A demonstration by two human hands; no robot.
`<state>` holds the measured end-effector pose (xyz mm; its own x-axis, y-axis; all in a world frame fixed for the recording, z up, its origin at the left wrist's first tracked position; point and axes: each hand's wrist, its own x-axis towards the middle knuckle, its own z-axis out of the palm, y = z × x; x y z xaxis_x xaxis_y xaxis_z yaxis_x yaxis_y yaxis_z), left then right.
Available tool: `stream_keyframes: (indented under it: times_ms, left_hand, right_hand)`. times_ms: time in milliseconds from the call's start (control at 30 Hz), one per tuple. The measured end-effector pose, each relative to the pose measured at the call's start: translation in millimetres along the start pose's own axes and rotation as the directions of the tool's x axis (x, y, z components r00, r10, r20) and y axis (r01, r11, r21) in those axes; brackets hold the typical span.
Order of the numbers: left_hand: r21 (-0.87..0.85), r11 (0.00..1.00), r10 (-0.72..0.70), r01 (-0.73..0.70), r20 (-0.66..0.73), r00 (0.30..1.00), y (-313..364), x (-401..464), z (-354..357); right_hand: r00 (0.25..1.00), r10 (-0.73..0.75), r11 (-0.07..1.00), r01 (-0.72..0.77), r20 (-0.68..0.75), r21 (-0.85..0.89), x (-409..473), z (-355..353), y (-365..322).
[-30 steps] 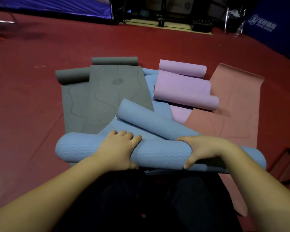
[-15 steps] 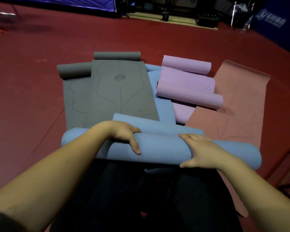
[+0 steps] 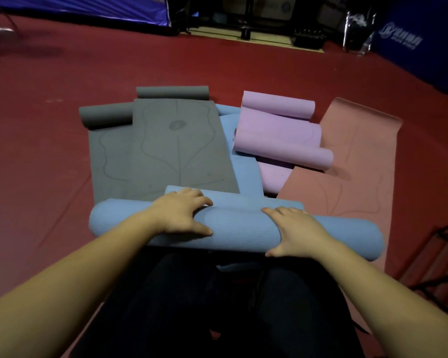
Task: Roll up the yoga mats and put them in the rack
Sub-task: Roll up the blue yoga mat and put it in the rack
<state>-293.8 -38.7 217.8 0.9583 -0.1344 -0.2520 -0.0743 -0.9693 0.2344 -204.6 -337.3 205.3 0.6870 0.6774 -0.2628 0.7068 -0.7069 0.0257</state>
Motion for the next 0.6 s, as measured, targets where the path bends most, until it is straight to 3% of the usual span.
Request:
stream_keyframes:
  times_ms: [100, 167, 400, 600]
  left_hand:
    - [0.33, 0.944, 0.069, 0.01, -0.227, 0.971, 7.7, -20.5, 35.5]
    - [0.43, 0.901, 0.064, 0.055, -0.257, 0.964, 11.3, -24.9, 48.2]
    - [0.381, 0.921, 0.005, 0.075, -0.205, 0.979, 24.2, -33.9, 16.9]
    - [0.308, 0.951, 0.049, -0.003, -0.144, 0.988, 31.6, -53.6, -7.6]
  right_hand:
    - [0.999, -0.012, 1.0, 0.011, 0.038, 0.019, 4.1, -3.1, 3.9]
    - [0.999, -0.023, 1.0, 0.023, 0.039, 0.014, 5.7, -6.1, 3.6]
    - [0.997, -0.055, 0.998, 0.054, 0.045, 0.025, 1.9, -35.7, 2.0]
    - [0.974, -0.134, 0.97, 0.091, 0.183, 0.225, -14.9, -56.5, 8.8]
